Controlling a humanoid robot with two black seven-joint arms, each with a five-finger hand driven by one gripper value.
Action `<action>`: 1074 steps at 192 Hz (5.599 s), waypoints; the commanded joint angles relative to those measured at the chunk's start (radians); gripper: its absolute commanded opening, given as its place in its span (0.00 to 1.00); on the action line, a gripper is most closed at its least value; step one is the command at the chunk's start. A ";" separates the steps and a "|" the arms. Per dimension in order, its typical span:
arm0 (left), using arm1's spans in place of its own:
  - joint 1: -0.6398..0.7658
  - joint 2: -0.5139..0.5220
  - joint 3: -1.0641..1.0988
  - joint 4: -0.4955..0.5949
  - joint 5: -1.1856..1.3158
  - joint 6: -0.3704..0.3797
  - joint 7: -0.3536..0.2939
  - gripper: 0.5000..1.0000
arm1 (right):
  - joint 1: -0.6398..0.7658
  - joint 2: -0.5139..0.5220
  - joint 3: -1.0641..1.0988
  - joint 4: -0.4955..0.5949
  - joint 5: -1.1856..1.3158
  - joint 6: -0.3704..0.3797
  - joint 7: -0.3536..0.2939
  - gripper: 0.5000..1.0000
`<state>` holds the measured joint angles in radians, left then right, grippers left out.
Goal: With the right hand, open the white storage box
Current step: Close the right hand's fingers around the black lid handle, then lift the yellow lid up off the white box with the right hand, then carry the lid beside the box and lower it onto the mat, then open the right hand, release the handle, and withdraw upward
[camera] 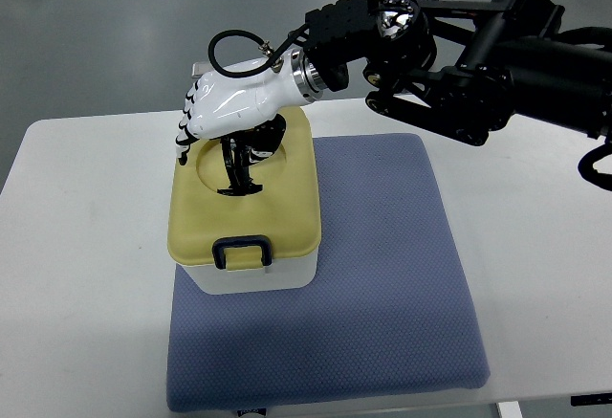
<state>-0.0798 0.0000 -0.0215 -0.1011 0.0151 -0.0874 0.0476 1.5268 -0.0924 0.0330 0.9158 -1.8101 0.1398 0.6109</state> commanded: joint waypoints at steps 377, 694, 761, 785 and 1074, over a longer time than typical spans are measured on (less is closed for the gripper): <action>-0.009 0.000 0.002 0.000 0.000 0.000 0.000 1.00 | 0.058 -0.026 0.153 -0.198 0.135 -0.074 0.000 0.00; -0.009 0.000 0.000 -0.006 0.000 0.000 0.000 1.00 | -0.379 -0.279 0.122 -0.308 0.287 0.047 -0.401 0.00; -0.009 0.000 -0.002 -0.008 0.000 0.000 0.000 1.00 | -0.389 -0.273 0.099 -0.245 0.287 0.070 -0.393 0.00; -0.009 0.000 -0.003 -0.008 0.000 0.000 0.000 1.00 | -0.389 -0.274 0.074 -0.212 0.287 0.070 -0.390 0.00; -0.006 0.000 -0.002 -0.003 0.002 0.000 0.000 1.00 | -0.499 -0.244 0.507 -0.213 1.057 -0.071 -0.401 0.72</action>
<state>-0.0868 0.0000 -0.0230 -0.1042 0.0165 -0.0874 0.0475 1.0866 -0.3677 0.4504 0.7024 -0.8976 0.1119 0.2125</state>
